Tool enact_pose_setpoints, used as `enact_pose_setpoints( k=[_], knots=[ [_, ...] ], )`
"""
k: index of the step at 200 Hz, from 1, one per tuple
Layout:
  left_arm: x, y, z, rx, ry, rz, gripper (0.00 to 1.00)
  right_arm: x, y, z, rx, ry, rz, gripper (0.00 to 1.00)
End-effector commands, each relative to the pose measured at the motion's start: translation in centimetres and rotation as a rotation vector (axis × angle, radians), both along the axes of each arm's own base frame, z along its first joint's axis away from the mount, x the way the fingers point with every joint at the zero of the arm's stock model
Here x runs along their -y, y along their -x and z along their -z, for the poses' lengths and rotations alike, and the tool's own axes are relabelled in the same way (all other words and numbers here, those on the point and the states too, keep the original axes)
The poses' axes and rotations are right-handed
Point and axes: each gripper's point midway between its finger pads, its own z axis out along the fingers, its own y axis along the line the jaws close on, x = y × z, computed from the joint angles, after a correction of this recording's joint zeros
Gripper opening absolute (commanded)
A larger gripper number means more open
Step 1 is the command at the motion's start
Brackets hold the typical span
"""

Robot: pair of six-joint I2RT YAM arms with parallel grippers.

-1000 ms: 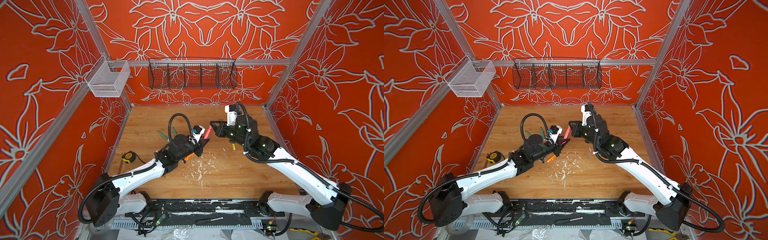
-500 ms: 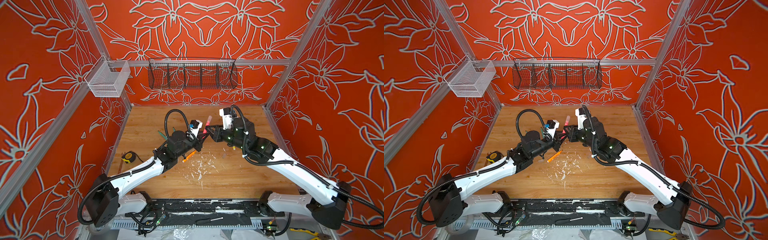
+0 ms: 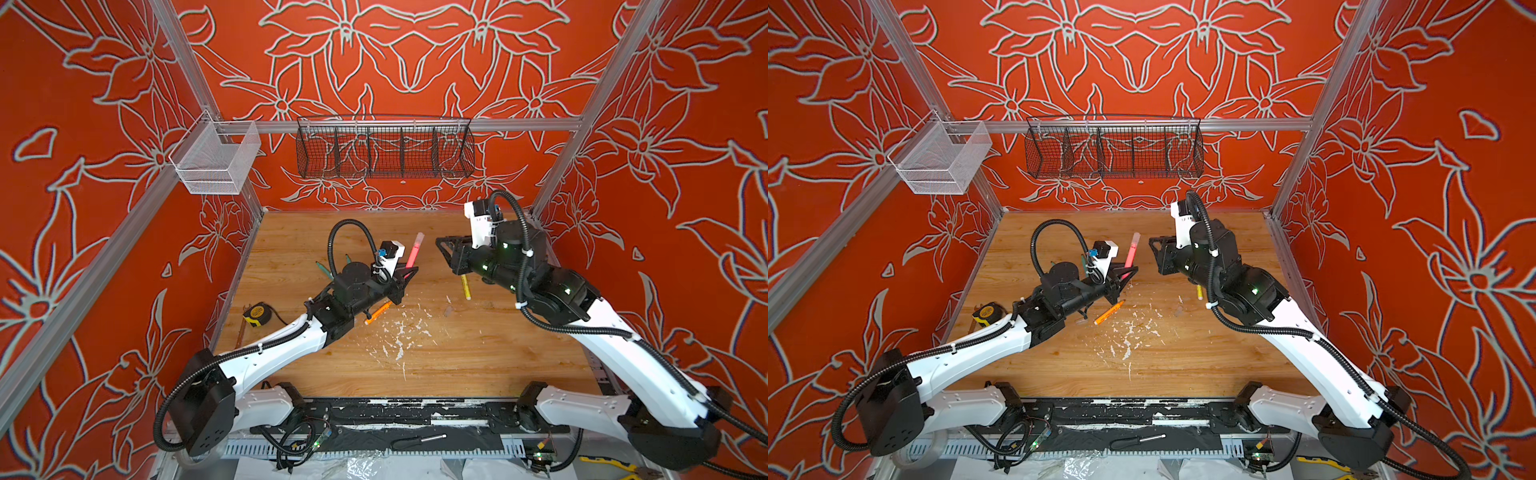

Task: Insert the pens into the pen caps
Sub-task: 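Open the right gripper and raise it off the capped pink marker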

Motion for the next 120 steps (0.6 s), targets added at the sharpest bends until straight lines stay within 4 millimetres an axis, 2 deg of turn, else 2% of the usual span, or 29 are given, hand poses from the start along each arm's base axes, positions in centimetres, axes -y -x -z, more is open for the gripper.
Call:
enact_pose_setpoints(
  k=[1,28,61,109,120],
  knots=[
    [-0.1,0.6,-0.9,0.033,0.013,0.025,0.0,-0.9,-1.0,-0.8,0.002,0.01,-0.047,0.3],
    [0.0,0.7,-0.8,0.034,0.001,0.03,0.0,-2.5,-2.5,-1.5,-0.01,-0.032,-0.088,0.36],
    [0.0,0.8,-0.9,0.031,-0.001,0.038,0.0,-3.9,-3.4,-0.7,-0.06,-0.055,-0.124,0.37],
    [0.3,0.9,-0.9,0.019,0.008,0.052,0.0,-4.8,-3.6,1.0,-0.115,-0.078,-0.151,0.31],
    [0.3,1.0,-0.8,0.019,0.007,0.053,0.0,-4.9,-3.5,1.3,-0.124,-0.078,-0.153,0.26]
  ],
)
